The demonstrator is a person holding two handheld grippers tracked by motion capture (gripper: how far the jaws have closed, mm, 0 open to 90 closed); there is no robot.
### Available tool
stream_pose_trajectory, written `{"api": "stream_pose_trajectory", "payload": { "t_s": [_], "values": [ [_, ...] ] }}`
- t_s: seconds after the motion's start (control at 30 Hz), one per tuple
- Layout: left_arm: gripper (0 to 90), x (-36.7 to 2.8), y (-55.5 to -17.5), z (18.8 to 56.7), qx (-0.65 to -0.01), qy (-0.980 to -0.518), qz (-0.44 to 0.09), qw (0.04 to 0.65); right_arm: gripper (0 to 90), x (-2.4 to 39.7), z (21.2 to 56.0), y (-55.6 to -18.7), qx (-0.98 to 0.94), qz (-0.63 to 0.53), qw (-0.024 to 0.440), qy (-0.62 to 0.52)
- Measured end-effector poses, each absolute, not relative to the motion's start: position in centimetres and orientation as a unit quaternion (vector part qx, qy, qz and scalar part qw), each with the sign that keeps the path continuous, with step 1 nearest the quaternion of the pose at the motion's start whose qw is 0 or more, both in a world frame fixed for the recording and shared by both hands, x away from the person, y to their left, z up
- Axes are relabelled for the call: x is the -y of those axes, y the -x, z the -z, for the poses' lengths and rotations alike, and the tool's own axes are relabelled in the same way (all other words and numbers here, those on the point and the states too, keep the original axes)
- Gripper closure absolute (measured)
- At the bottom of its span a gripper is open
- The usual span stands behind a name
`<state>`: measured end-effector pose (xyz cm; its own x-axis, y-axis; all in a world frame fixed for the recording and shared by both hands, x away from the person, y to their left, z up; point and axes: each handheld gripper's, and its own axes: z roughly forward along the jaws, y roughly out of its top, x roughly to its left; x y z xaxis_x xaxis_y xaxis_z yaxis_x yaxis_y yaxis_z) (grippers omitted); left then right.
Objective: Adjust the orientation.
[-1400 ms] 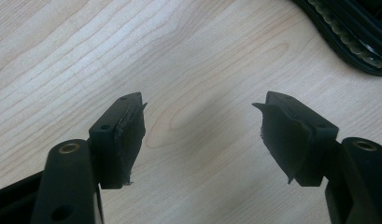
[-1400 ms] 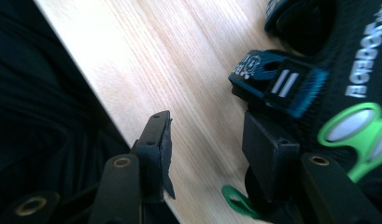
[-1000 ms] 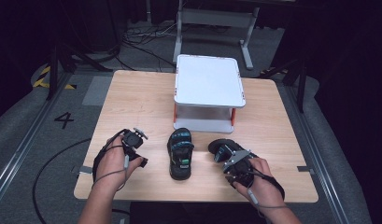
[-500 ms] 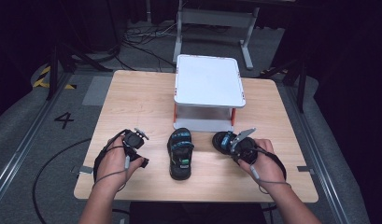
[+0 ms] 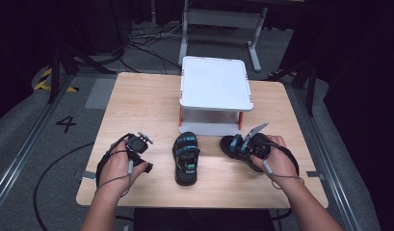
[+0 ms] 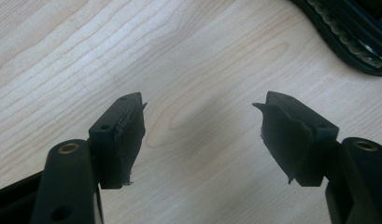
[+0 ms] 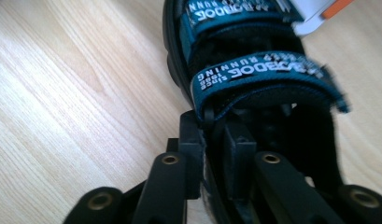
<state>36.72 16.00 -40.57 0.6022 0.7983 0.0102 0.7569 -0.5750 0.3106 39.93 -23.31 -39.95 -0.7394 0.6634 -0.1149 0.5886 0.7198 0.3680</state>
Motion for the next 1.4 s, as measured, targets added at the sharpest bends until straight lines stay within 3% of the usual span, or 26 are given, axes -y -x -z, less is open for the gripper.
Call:
{"api": "stream_pose_trajectory", "payload": {
  "t_s": [0.3,0.5,0.6,0.73,0.9,1.1,1.17,1.23,1.3,1.33,1.37,1.4],
  "values": [
    [30.9,-16.3,-36.6,40.4,-0.44,-0.883,-0.079,0.144,80.8,17.8,38.8,-39.7,-0.92,-0.198,0.059,-0.332],
    [31.0,-16.6,-36.5,40.3,-0.441,-0.881,-0.08,0.148,71.6,13.9,39.7,-39.6,-0.925,-0.188,0.058,-0.325],
    [30.9,-16.6,-36.6,40.4,-0.439,-0.883,-0.079,0.147,59.6,14.2,39.4,-39.2,-0.924,-0.191,0.067,-0.323],
    [30.7,-16.4,-36.6,40.4,-0.438,-0.883,-0.079,0.145,50.0,16.0,37.8,-37.9,-0.915,-0.227,0.065,-0.327],
    [30.7,-16.0,-36.6,40.4,-0.439,-0.884,-0.081,0.142,49.4,18.8,35.4,-35.9,-0.912,-0.247,0.097,-0.312],
    [30.5,-15.5,-36.6,40.5,-0.436,-0.886,-0.077,0.14,44.5,19.4,35.4,-35.2,-0.926,-0.221,0.099,-0.289],
    [30.4,-15.5,-36.6,40.6,-0.433,-0.887,-0.078,0.138,48.3,18.5,36.6,-35.7,-0.941,-0.196,0.079,-0.264],
    [30.4,-15.5,-36.6,40.5,-0.433,-0.887,-0.077,0.139,58.5,18.0,37.2,-36.0,-0.948,-0.181,0.07,-0.252],
    [30.4,-15.5,-36.6,40.6,-0.435,-0.886,-0.078,0.14,60.7,17.9,37.3,-36.1,-0.95,-0.177,0.066,-0.248],
    [30.4,-15.6,-36.7,40.6,-0.435,-0.886,-0.077,0.14,79.0,17.5,37.0,-36.1,-0.95,-0.179,0.064,-0.248],
    [30.4,-15.6,-36.7,40.7,-0.436,-0.886,-0.076,0.139,85.8,17.4,36.8,-36.0,-0.949,-0.187,0.054,-0.246],
    [30.3,-15.5,-36.7,40.7,-0.436,-0.886,-0.077,0.138,86.2,17.3,36.6,-36.0,-0.95,-0.192,0.046,-0.242]
  ]
}}
